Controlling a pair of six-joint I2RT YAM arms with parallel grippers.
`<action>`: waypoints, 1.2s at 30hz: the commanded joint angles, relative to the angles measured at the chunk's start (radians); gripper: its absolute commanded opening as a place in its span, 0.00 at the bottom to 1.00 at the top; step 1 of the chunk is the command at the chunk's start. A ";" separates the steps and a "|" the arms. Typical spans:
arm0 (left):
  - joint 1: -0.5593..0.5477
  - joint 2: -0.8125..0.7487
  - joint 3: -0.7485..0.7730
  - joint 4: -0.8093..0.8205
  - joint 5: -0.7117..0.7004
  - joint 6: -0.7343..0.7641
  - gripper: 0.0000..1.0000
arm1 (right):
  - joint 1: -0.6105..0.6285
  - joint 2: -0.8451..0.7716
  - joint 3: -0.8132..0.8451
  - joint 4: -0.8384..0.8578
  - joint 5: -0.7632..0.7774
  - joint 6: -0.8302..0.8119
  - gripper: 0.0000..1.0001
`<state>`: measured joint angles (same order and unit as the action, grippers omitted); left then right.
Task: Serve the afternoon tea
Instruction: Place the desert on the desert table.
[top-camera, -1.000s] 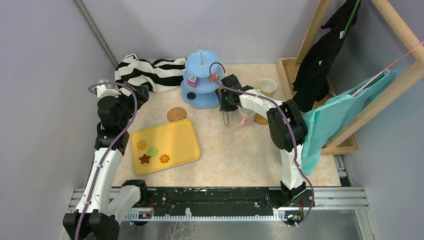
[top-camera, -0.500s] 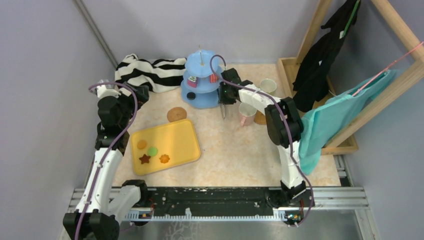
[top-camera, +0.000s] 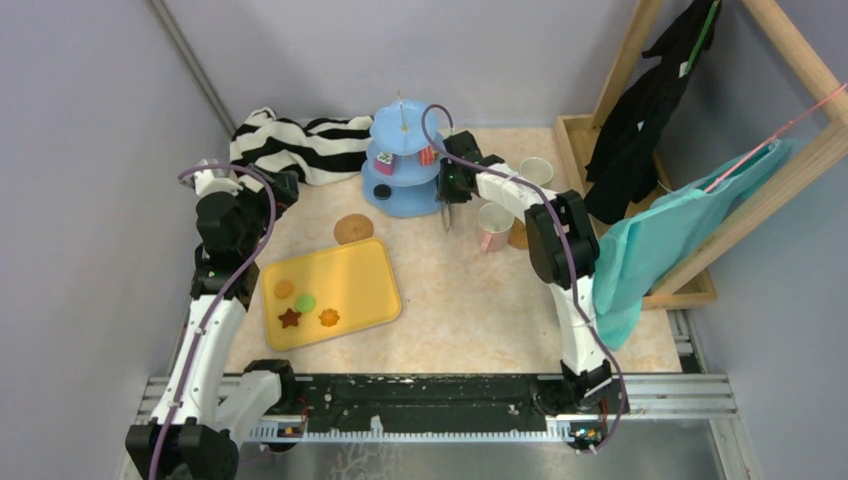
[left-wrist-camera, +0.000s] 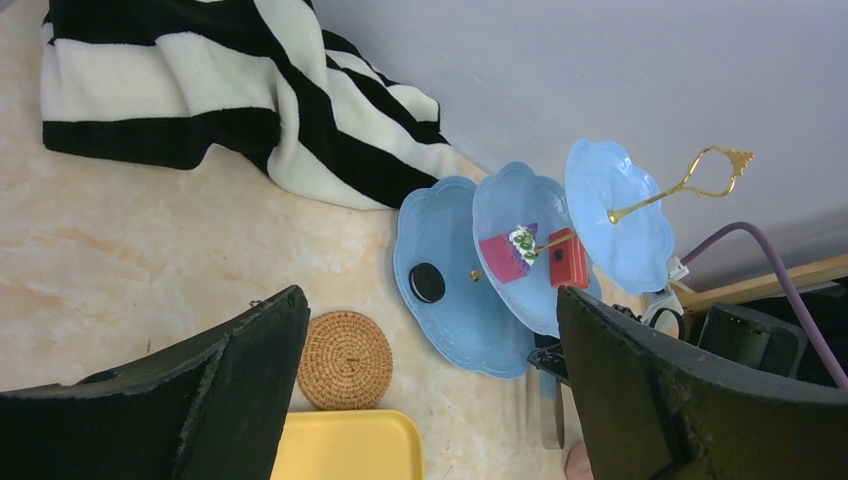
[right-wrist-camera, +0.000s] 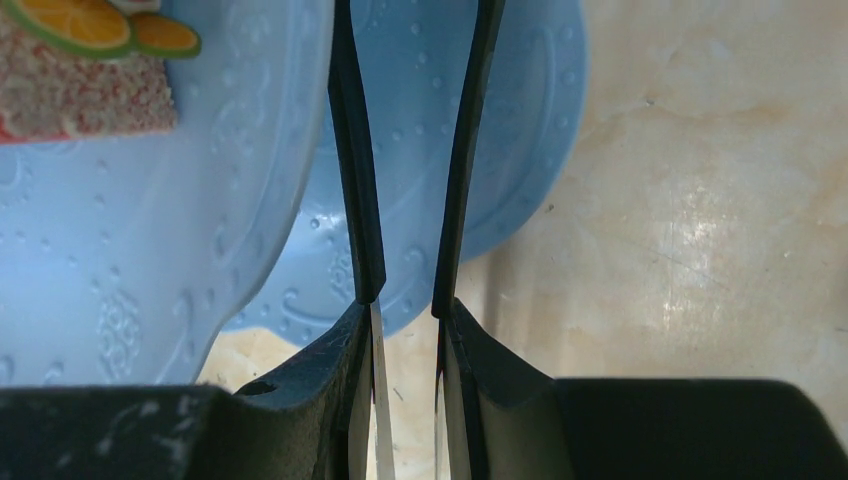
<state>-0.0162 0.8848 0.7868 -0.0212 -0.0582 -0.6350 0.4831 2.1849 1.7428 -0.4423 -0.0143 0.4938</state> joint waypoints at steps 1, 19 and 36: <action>-0.004 0.001 -0.007 0.036 0.011 0.012 0.98 | -0.009 0.016 0.077 0.014 -0.016 -0.006 0.20; -0.006 0.003 -0.008 0.036 0.012 0.014 0.98 | -0.012 0.044 0.097 0.000 -0.031 -0.005 0.34; -0.008 0.010 -0.005 0.038 0.017 0.017 0.98 | -0.012 0.042 0.092 -0.004 -0.036 0.002 0.36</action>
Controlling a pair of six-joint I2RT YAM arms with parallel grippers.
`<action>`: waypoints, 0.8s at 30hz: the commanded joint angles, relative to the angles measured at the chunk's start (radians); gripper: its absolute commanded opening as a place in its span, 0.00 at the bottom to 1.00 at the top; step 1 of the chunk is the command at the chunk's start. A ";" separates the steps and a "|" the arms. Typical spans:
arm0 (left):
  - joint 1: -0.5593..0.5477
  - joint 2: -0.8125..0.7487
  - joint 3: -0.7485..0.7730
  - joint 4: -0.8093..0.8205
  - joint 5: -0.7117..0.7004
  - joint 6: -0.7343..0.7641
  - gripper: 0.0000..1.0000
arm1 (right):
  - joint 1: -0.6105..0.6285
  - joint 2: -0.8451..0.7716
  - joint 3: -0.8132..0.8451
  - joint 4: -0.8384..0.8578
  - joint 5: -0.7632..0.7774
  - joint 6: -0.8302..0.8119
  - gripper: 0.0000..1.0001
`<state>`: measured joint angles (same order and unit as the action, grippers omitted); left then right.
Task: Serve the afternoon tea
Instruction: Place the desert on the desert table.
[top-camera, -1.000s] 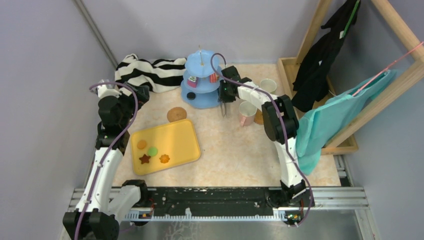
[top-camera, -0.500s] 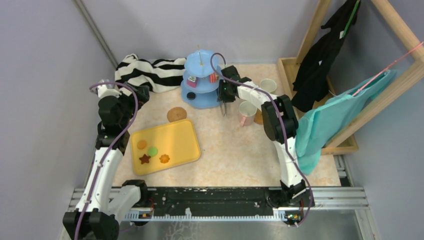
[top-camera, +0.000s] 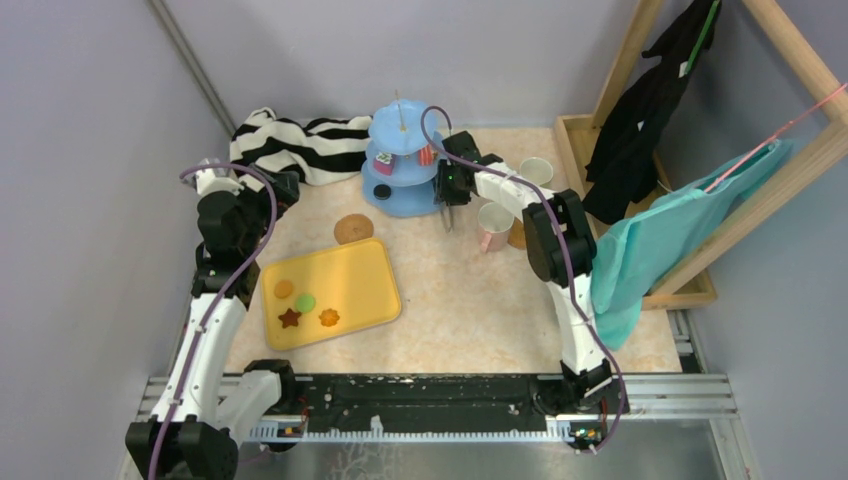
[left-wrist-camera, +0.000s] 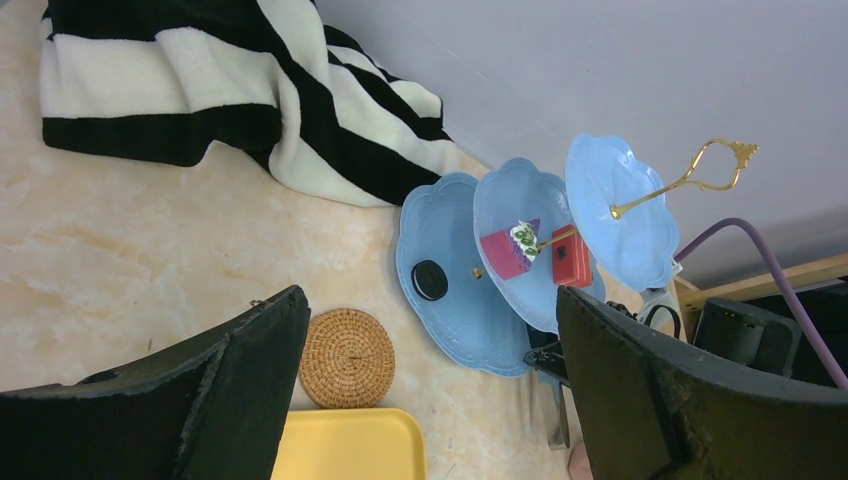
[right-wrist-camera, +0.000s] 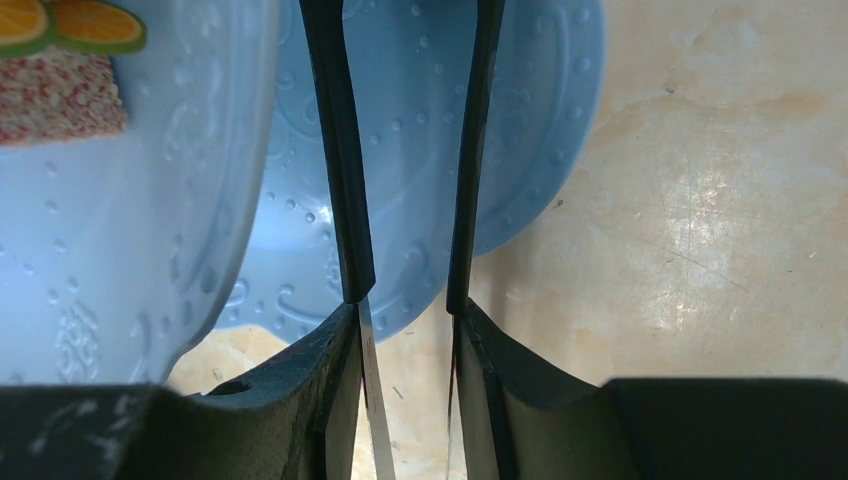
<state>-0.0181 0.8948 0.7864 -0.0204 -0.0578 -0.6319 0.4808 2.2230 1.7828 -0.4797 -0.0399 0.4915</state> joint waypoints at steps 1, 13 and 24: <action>-0.006 0.000 -0.004 0.037 0.016 0.014 0.98 | -0.010 0.004 0.051 0.031 -0.011 0.003 0.36; -0.006 0.006 -0.007 0.040 0.021 0.010 0.98 | -0.010 0.003 0.048 0.028 -0.006 0.006 0.39; -0.007 0.013 -0.007 0.043 0.026 0.011 0.98 | -0.010 -0.005 0.030 0.035 -0.006 0.010 0.41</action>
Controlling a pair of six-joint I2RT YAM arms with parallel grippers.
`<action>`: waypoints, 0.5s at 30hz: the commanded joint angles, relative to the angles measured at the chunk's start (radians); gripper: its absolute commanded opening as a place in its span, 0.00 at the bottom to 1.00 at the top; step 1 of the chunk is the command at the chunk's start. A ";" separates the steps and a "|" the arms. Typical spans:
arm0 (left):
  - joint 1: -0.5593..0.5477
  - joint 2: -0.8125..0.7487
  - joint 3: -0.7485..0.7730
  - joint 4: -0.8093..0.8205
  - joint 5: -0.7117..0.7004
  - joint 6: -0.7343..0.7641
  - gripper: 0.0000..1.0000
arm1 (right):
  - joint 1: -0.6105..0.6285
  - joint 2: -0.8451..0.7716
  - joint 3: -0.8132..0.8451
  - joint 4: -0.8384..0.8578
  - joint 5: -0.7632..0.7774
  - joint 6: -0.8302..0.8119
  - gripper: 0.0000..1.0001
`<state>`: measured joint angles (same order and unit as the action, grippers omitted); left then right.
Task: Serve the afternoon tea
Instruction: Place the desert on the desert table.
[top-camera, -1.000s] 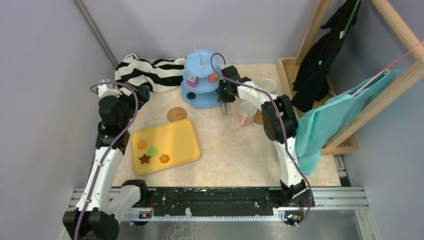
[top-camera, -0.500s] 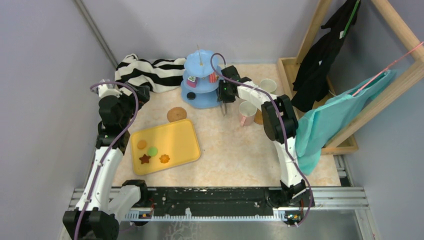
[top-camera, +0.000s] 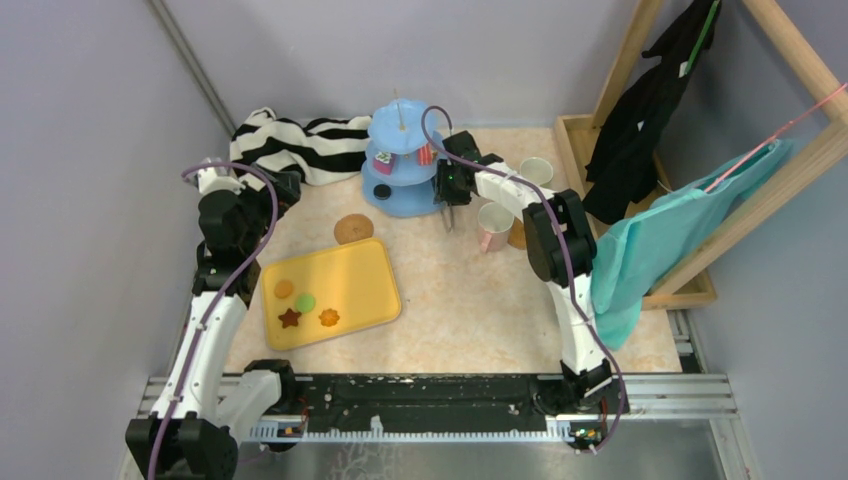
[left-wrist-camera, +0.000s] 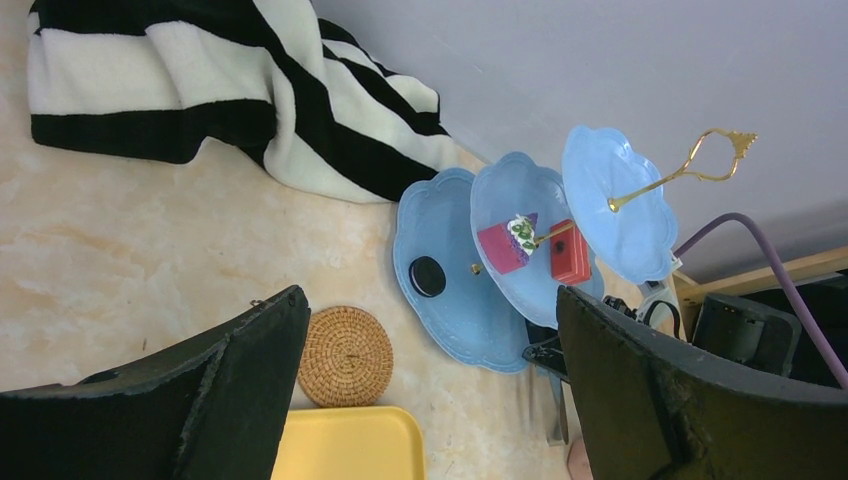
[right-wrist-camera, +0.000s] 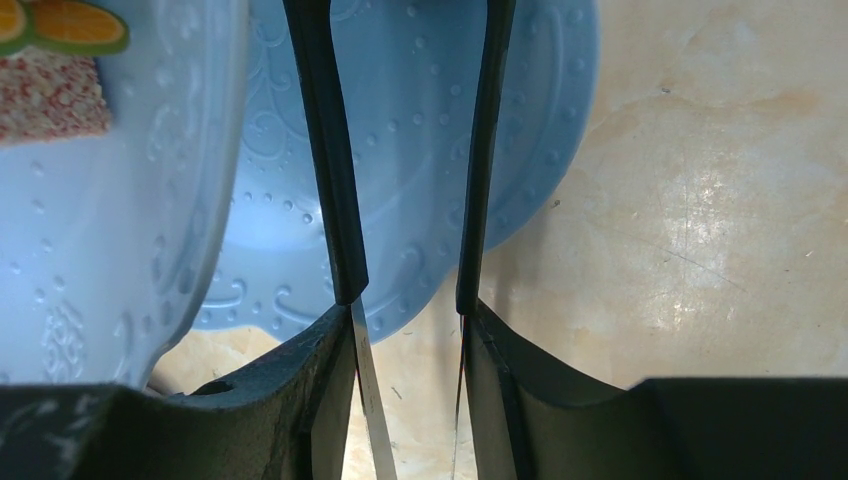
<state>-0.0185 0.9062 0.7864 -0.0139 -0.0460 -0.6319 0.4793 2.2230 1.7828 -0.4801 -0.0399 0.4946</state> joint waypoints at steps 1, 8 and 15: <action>-0.007 0.001 -0.006 0.037 0.014 0.010 0.98 | -0.008 -0.010 0.026 0.038 -0.006 0.008 0.41; -0.006 0.006 -0.006 0.038 0.012 0.011 0.98 | -0.008 -0.046 -0.024 0.072 -0.007 0.008 0.40; -0.006 0.011 -0.004 0.041 0.012 0.011 0.98 | -0.002 -0.082 -0.063 0.088 -0.005 0.005 0.39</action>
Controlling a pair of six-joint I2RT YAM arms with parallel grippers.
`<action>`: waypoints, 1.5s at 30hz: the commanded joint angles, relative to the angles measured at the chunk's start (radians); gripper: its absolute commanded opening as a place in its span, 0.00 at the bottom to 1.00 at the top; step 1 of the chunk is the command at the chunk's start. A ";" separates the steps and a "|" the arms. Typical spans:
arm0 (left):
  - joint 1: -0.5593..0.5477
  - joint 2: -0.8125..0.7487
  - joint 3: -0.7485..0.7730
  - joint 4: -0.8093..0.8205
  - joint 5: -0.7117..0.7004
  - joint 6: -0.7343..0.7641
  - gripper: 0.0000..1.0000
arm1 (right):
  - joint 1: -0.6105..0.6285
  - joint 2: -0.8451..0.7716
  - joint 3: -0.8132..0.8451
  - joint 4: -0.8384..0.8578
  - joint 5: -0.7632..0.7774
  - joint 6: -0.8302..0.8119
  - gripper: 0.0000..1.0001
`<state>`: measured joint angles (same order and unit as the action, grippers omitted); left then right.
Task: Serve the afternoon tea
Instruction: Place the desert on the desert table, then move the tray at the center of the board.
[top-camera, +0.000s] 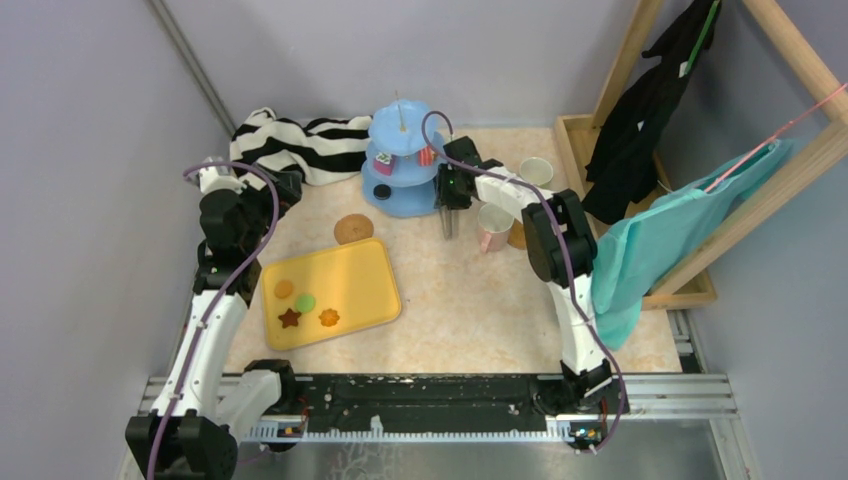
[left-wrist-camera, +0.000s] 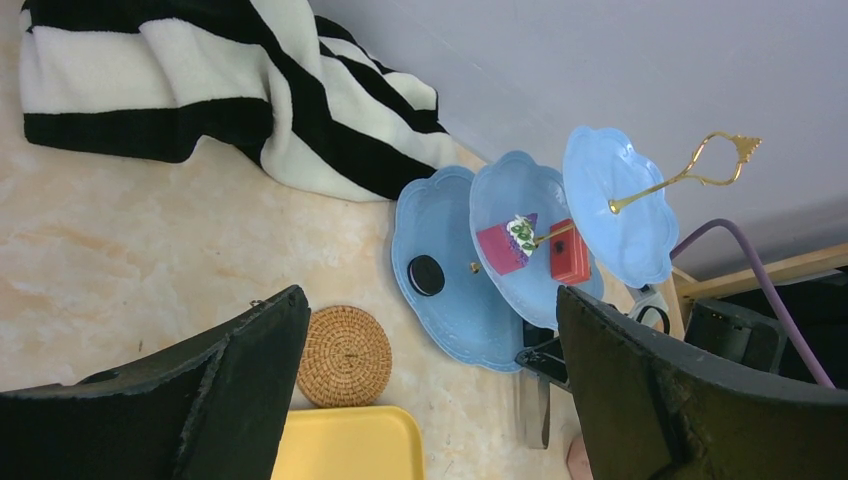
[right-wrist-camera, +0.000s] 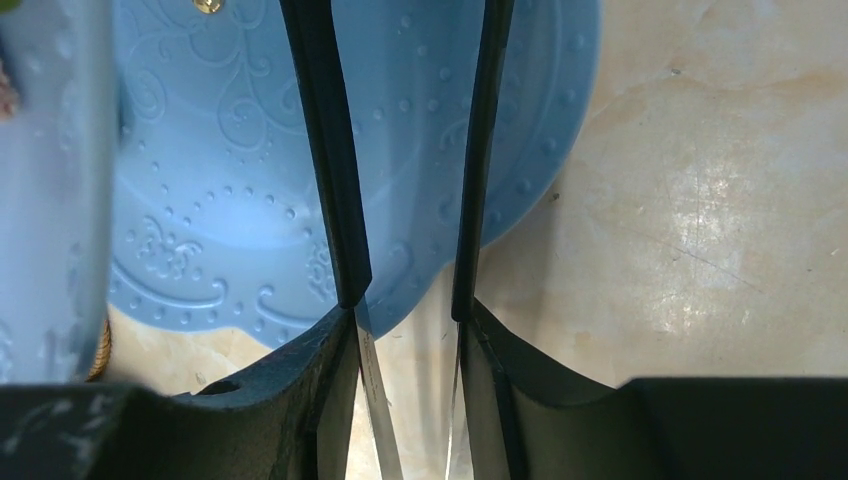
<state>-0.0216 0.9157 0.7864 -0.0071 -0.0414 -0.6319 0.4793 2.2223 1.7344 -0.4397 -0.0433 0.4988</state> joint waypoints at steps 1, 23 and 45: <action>-0.004 0.002 -0.003 0.035 0.006 0.011 0.98 | -0.001 -0.085 -0.020 0.049 -0.002 0.001 0.39; -0.010 0.004 -0.003 0.028 -0.007 0.021 0.98 | 0.048 -0.185 -0.138 0.112 0.012 -0.013 0.36; -0.018 -0.016 0.013 -0.026 -0.037 0.038 0.98 | 0.162 -0.416 -0.423 0.185 0.044 -0.011 0.34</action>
<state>-0.0330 0.9195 0.7864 -0.0147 -0.0628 -0.6102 0.5858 1.9259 1.3773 -0.3237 -0.0208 0.4980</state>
